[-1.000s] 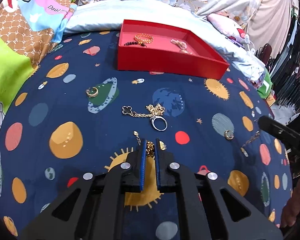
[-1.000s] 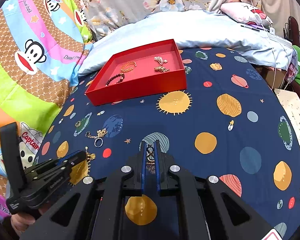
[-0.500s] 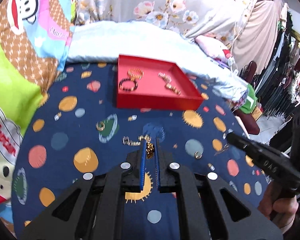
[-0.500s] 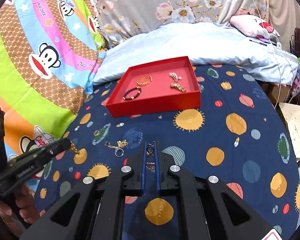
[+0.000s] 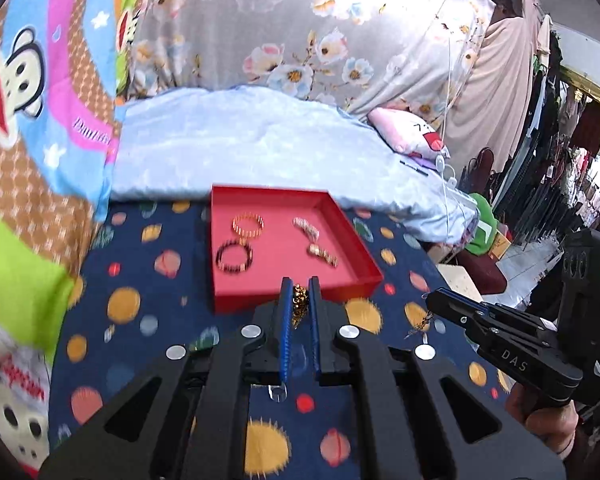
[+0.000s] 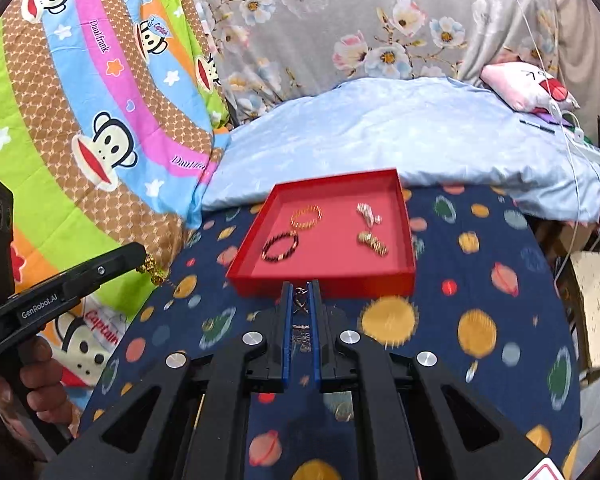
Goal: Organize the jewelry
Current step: 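Carry the earring and gold chain into the red box and release both, then withdraw both tools from the red box toward the remaining jewelry on the sheet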
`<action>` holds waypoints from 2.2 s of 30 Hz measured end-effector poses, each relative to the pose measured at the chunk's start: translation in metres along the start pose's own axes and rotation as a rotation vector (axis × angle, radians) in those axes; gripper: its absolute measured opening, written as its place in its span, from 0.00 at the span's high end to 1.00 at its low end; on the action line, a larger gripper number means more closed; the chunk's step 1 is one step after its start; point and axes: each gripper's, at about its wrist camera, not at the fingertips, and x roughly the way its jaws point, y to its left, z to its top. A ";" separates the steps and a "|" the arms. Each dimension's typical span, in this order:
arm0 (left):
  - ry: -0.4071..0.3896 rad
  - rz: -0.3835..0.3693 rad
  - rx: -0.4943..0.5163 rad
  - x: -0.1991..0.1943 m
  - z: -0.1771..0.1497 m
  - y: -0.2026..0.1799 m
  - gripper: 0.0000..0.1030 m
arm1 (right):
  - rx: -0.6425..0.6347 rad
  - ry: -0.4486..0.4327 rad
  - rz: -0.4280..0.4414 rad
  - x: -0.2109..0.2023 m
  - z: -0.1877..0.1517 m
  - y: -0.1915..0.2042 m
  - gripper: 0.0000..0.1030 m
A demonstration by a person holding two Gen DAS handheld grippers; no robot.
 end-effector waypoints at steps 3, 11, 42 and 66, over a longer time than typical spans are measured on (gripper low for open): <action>-0.020 0.010 0.011 0.021 0.022 -0.001 0.93 | 0.003 0.002 0.009 0.016 0.020 -0.007 0.94; -0.007 0.014 0.002 0.085 0.054 0.004 0.93 | 0.016 0.045 0.011 0.079 0.055 -0.021 0.94; 0.089 0.181 -0.001 0.099 0.002 0.051 0.55 | 0.000 0.096 -0.090 0.078 0.001 -0.030 0.72; 0.261 0.225 -0.081 0.047 -0.125 0.054 0.53 | 0.052 0.252 -0.151 0.026 -0.121 -0.025 0.72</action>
